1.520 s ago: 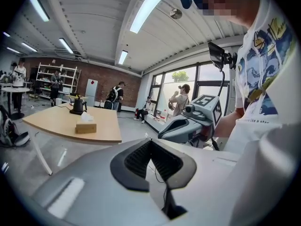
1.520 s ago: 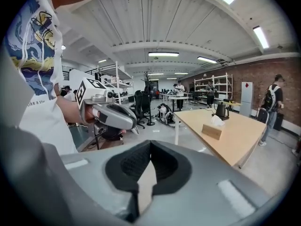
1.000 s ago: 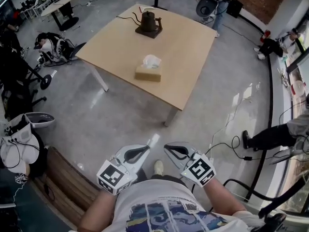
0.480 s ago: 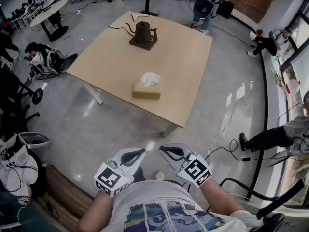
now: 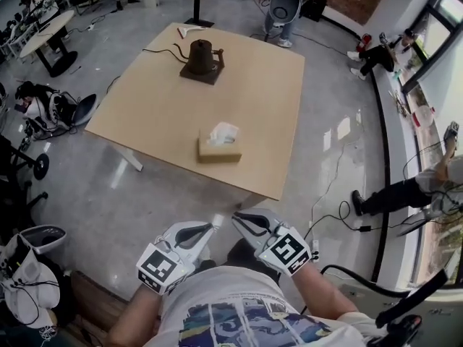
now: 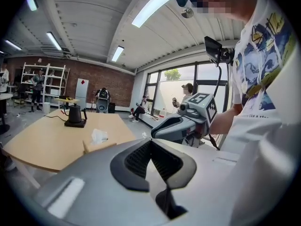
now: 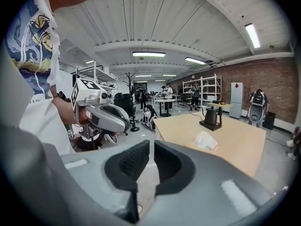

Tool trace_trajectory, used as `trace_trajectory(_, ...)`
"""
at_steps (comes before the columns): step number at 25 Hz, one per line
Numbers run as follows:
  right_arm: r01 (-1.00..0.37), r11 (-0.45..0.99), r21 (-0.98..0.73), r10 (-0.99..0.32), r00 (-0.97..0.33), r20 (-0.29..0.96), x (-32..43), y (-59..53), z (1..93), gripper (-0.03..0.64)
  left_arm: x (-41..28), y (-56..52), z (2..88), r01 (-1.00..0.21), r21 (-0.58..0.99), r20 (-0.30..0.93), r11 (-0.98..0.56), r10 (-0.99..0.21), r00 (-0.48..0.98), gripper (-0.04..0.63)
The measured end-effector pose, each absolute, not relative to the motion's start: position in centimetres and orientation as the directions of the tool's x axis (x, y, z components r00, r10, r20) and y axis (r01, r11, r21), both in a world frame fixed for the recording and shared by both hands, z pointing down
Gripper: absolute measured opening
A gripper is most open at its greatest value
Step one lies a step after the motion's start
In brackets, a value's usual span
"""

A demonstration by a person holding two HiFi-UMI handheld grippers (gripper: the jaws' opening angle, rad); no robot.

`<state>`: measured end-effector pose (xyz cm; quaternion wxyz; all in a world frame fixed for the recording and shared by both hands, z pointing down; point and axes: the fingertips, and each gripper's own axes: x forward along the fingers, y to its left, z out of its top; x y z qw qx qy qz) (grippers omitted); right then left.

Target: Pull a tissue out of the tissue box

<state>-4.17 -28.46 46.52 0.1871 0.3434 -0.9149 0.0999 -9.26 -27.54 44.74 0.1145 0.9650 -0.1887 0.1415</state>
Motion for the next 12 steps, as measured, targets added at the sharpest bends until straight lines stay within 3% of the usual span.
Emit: trace_trajectory(12,-0.655,0.756,-0.005,-0.586,-0.68,0.44,0.7,-37.2,47.5,0.063,-5.8,-32.2,43.9,-0.423,0.202,0.291,-0.884,-0.358,0.887,0.003)
